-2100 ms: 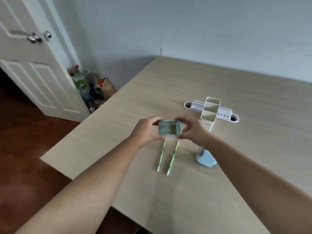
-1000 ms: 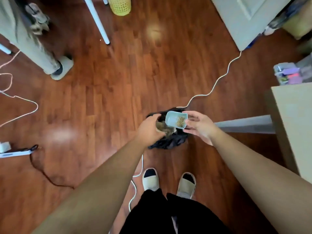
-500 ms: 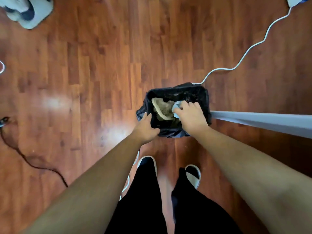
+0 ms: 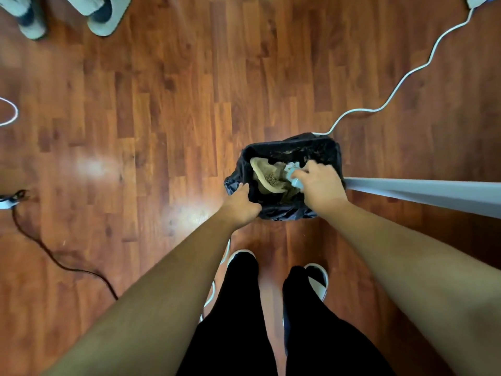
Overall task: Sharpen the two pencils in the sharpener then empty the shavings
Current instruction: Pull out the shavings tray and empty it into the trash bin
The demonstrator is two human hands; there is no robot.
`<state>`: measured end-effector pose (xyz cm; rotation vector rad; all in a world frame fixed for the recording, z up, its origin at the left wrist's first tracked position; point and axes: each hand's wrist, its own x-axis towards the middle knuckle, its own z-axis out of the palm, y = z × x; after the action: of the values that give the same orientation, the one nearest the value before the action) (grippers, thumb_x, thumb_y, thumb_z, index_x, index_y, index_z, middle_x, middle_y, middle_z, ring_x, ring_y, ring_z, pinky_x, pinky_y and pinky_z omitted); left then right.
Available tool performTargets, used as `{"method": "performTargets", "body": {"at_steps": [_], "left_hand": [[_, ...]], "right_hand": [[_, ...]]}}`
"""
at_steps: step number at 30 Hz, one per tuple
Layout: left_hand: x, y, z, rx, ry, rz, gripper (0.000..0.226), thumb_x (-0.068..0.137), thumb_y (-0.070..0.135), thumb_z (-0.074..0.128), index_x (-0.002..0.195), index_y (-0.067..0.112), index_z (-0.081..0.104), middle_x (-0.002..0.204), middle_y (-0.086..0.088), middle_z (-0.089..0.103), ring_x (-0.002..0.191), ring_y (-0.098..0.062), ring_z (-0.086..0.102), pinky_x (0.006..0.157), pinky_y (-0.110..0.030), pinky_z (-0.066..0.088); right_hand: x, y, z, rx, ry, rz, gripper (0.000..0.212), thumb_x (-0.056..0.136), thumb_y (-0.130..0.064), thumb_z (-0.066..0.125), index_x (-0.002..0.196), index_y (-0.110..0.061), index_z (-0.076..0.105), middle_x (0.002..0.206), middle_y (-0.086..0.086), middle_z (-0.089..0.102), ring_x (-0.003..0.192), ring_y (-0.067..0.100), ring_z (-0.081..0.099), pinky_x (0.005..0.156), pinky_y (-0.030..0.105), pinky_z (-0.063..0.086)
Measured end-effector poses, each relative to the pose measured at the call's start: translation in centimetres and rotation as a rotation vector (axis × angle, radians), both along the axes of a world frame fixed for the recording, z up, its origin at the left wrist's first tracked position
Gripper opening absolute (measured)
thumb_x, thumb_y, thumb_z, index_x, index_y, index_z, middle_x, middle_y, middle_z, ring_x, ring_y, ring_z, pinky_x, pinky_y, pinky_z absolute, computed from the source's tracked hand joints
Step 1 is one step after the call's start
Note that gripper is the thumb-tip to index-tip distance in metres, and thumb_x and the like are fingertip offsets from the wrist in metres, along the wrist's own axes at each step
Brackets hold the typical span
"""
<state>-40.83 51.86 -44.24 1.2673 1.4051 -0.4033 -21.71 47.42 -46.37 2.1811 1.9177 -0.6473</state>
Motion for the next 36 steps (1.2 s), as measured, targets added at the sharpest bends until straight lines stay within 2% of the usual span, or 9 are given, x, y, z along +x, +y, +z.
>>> {"method": "performTargets", "body": {"at_steps": [4, 7, 9, 11, 14, 19, 26, 30, 36], "left_hand": [[-0.4, -0.3, 3.0, 0.047, -0.010, 0.008, 0.066, 0.084, 0.011, 0.051, 0.146, 0.012, 0.030, 0.154, -0.010, 0.033, 0.138, -0.028, 0.037, 0.096, -0.029, 0.039], [-0.5, -0.1, 7.2, 0.080, -0.047, 0.027, 0.042, 0.083, 0.007, 0.054, 0.124, 0.014, 0.049, 0.135, -0.012, 0.051, 0.124, -0.029, 0.051, 0.091, -0.032, 0.044], [-0.1, 0.4, 11.5, 0.130, -0.054, -0.007, 0.036, 0.087, 0.008, 0.056, 0.122, 0.014, 0.049, 0.136, -0.013, 0.049, 0.118, -0.029, 0.053, 0.088, -0.028, 0.041], [0.3, 1.2, 16.1, 0.209, -0.051, -0.047, 0.055, 0.089, 0.013, 0.059, 0.140, 0.008, 0.038, 0.148, -0.011, 0.041, 0.133, -0.027, 0.043, 0.100, -0.027, 0.037], [1.7, 2.7, 24.1, 0.366, -0.111, -0.113, 0.078, 0.087, 0.017, 0.063, 0.152, 0.011, 0.020, 0.159, -0.005, 0.023, 0.147, -0.019, 0.024, 0.116, -0.025, 0.020], [6.0, 3.6, 37.1, 0.533, -0.301, -0.267, 0.095, 0.073, 0.015, 0.081, 0.151, 0.016, 0.026, 0.155, -0.004, 0.035, 0.141, -0.015, 0.035, 0.116, -0.026, 0.029], [13.7, 0.9, 47.9, 0.860, -0.503, -0.612, 0.068, 0.064, 0.023, 0.087, 0.126, 0.018, 0.060, 0.127, 0.002, 0.065, 0.117, -0.011, 0.058, 0.100, -0.015, 0.036], [19.1, -4.0, 50.6, 0.881, -0.626, -0.838, 0.065, 0.063, 0.026, 0.088, 0.122, 0.020, 0.062, 0.122, 0.004, 0.067, 0.112, -0.011, 0.060, 0.099, -0.022, 0.044], [26.5, -16.5, 52.4, 0.729, -0.839, -1.145, 0.066, 0.066, 0.024, 0.087, 0.126, 0.020, 0.060, 0.115, 0.007, 0.066, 0.107, -0.010, 0.059, 0.085, -0.019, 0.040]], "right_hand": [[0.3, 0.0, 3.0, -0.039, 0.163, -0.335, 0.042, 0.083, -0.006, 0.060, 0.123, -0.020, 0.055, 0.117, 0.015, 0.051, 0.098, 0.036, 0.055, 0.089, 0.041, 0.043], [0.9, 0.3, 6.6, -0.016, 0.444, -0.663, 0.039, 0.089, -0.008, 0.055, 0.126, -0.017, 0.053, 0.122, 0.015, 0.054, 0.105, 0.030, 0.056, 0.083, 0.025, 0.040], [1.5, 0.4, 10.3, 0.026, 0.627, -0.826, 0.035, 0.090, -0.009, 0.050, 0.125, -0.016, 0.054, 0.121, 0.012, 0.059, 0.105, 0.026, 0.057, 0.091, 0.028, 0.044], [2.2, 0.7, 14.6, 0.062, 0.800, -0.944, 0.033, 0.092, -0.011, 0.046, 0.121, -0.021, 0.057, 0.120, 0.009, 0.061, 0.102, 0.025, 0.060, 0.095, 0.043, 0.051], [3.0, 1.4, 22.9, 0.121, 1.016, -0.991, 0.033, 0.095, -0.006, 0.041, 0.123, -0.016, 0.054, 0.121, 0.010, 0.057, 0.102, 0.024, 0.057, 0.088, 0.039, 0.053], [4.4, 0.5, 36.2, 0.249, 1.237, -0.923, 0.032, 0.097, -0.005, 0.039, 0.124, -0.013, 0.053, 0.122, 0.010, 0.055, 0.106, 0.027, 0.058, 0.091, 0.040, 0.050], [8.2, -7.3, 48.2, 0.457, 1.285, -0.873, 0.023, 0.097, -0.009, 0.042, 0.117, -0.017, 0.052, 0.112, 0.008, 0.060, 0.089, 0.018, 0.062, 0.089, 0.037, 0.050], [10.7, -15.5, 50.7, 0.604, 1.263, -0.964, 0.030, 0.093, -0.008, 0.050, 0.121, -0.018, 0.051, 0.116, 0.002, 0.059, 0.095, 0.014, 0.060, 0.082, 0.028, 0.048], [11.2, -31.1, 52.9, 0.832, 0.871, -1.189, 0.067, 0.072, 0.003, 0.074, 0.130, -0.017, 0.047, 0.128, -0.001, 0.053, 0.108, 0.020, 0.057, 0.084, 0.031, 0.050]]}}
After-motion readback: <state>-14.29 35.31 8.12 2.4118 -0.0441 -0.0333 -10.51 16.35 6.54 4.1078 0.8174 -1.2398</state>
